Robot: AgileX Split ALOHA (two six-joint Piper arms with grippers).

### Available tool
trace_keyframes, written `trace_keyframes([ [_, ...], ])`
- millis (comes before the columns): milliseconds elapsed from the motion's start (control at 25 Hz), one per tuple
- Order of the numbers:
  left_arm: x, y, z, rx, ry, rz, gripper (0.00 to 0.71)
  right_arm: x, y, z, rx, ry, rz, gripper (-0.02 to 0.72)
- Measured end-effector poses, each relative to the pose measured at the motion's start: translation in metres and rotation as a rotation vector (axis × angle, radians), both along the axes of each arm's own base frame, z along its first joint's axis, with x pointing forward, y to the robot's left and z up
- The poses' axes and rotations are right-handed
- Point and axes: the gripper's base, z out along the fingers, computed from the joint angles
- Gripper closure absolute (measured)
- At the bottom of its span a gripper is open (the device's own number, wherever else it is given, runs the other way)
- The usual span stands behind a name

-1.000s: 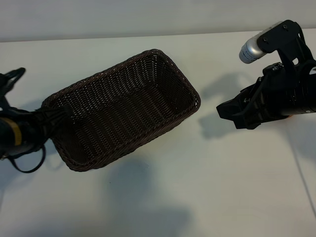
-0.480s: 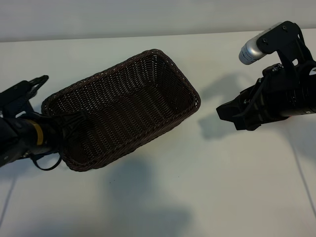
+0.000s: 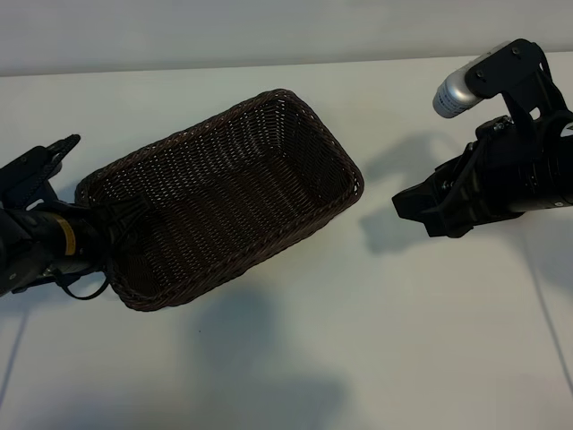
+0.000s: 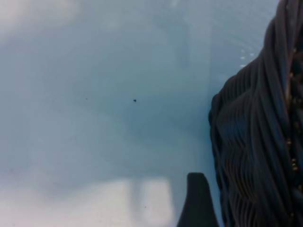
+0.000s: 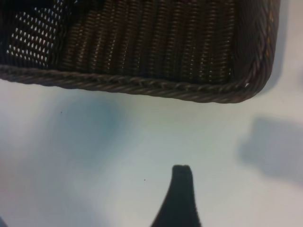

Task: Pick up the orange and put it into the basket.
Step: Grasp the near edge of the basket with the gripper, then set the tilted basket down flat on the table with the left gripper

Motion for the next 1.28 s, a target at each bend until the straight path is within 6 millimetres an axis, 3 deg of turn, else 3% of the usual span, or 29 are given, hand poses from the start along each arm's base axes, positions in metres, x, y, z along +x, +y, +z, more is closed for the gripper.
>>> trace_keyframes([
  [520,0.005,-0.003,-0.020,-0.008,0.047,-0.012,0.159,0.000,0.000,0.000,0.000,0.003,0.003,0.109],
  [600,0.006,-0.004,-0.021,-0.016,0.044,-0.012,0.210,0.000,0.000,0.000,0.000,0.003,0.003,0.109],
  [680,0.007,-0.005,-0.021,-0.028,0.036,-0.010,0.329,0.000,0.000,0.000,0.000,0.004,0.003,0.109],
  [720,0.007,-0.005,-0.021,-0.034,0.035,-0.004,0.349,0.000,0.000,0.000,0.000,0.004,0.003,0.109],
  [1280,0.015,-0.016,-0.015,-0.167,-0.079,-0.031,0.352,-0.001,0.000,0.000,0.001,0.009,0.007,0.109],
])
